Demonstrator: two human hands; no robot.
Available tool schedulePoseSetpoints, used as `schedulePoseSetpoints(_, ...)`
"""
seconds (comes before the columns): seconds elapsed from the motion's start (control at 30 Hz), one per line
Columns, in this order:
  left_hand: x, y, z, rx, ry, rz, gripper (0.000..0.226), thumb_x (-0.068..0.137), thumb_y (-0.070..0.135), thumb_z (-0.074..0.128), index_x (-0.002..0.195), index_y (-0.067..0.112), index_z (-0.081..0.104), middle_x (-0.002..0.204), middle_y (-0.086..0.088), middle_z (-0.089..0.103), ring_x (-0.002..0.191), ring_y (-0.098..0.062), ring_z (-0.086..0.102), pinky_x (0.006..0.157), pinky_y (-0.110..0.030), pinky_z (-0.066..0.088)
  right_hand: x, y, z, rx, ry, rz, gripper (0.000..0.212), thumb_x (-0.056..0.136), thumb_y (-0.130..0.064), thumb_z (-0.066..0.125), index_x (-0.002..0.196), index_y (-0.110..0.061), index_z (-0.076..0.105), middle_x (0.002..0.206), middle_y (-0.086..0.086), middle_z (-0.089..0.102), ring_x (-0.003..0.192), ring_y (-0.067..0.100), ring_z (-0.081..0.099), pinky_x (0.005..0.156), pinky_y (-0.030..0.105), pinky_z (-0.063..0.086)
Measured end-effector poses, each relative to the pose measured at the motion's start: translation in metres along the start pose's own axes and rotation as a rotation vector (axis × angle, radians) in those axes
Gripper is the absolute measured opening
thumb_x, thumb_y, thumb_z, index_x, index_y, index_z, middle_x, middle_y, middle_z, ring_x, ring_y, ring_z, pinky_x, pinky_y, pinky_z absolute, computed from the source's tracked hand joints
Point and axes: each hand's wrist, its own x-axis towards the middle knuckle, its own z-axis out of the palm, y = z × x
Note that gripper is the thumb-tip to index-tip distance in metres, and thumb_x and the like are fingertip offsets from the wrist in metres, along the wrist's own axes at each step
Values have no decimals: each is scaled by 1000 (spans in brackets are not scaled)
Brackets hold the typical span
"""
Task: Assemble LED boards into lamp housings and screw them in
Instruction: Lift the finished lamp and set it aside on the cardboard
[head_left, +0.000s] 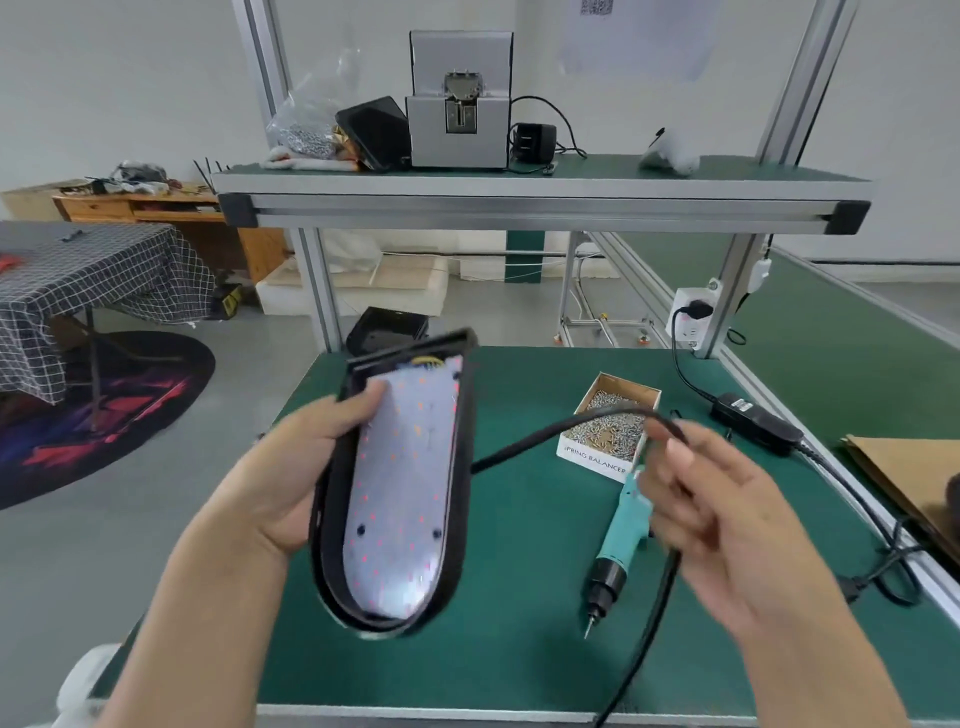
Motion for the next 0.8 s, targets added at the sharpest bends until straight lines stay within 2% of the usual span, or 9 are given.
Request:
schedulePoseSetpoints(0.03, -1, -7, 6, 2, 0, -11, 62, 86, 38, 66, 132, -5, 65, 131, -30, 66, 117, -45, 66, 105, -59, 51, 10, -6, 6, 65, -10, -14, 20, 76, -21, 80, 94, -13, 77, 72, -2, 50, 52, 4, 38, 39, 13, 31)
schedulePoseSetpoints(0.1, -2, -24, 22, -31, -4, -33, 57, 80, 37, 70, 120, -4, 73, 113, -26, 74, 88, -35, 76, 77, -47, 65, 29, -7, 24, 225, 26, -16, 14, 84, -21, 72, 94, -12, 78, 75, -1, 54, 57, 6, 43, 43, 14, 35)
schedulePoseSetpoints(0.17, -3, -41, 39, -65, -53, -78, 47, 79, 37, 70, 108, 1, 80, 108, -22, 77, 83, -31, 78, 66, -39, 64, 45, 1, 45, 392, 105, 34, 17, 92, -19, 64, 98, -10, 77, 74, 0, 54, 58, 8, 46, 52, 17, 41)
schedulePoseSetpoints(0.33, -6, -68, 68, -35, -144, -6, 35, 92, 38, 63, 107, 13, 82, 116, -15, 77, 99, -28, 77, 73, -34, 62, 67, 21, 64, 625, 154, 221, 23, 106, -21, 50, 111, -9, 69, 77, 3, 56, 66, 15, 54, 72, 27, 46)
schedulePoseSetpoints(0.47, -5, -77, 65, -84, -177, -12, 34, 95, 37, 60, 113, 14, 79, 121, -14, 75, 102, -28, 76, 73, -35, 62, 75, 23, 66, 541, 66, 317, 9, 91, -27, 58, 92, -18, 62, 71, -5, 47, 61, 10, 44, 66, 24, 40)
schedulePoseSetpoints(0.53, -4, -79, 63, -106, -176, -4, 39, 95, 37, 61, 118, 9, 77, 123, -15, 74, 104, -29, 76, 73, -36, 62, 76, 24, 69, 495, 41, 350, 8, 89, -26, 60, 91, -19, 64, 72, -5, 50, 59, 10, 48, 66, 24, 42)
schedulePoseSetpoints(0.67, 1, -79, 67, -146, -114, 44, 41, 92, 39, 61, 118, 11, 76, 123, -15, 74, 107, -31, 75, 72, -36, 63, 70, 26, 62, 271, 21, 398, 22, 101, -25, 61, 116, -10, 68, 106, 8, 75, 92, 22, 71, 86, 34, 54)
schedulePoseSetpoints(0.73, 3, -80, 71, -153, -87, 49, 35, 95, 39, 60, 110, 14, 80, 120, -14, 76, 103, -30, 76, 70, -36, 63, 63, 26, 50, 190, 55, 373, 39, 99, -24, 62, 133, -4, 64, 125, 15, 73, 108, 32, 68, 98, 46, 53)
schedulePoseSetpoints(0.8, 7, -84, 75, -130, -65, 41, 33, 101, 38, 58, 108, 15, 80, 117, -13, 77, 101, -30, 77, 68, -35, 62, 54, 27, 39, 132, 83, 350, 50, 96, -23, 65, 133, 10, 58, 130, 29, 65, 110, 41, 62, 100, 52, 48)
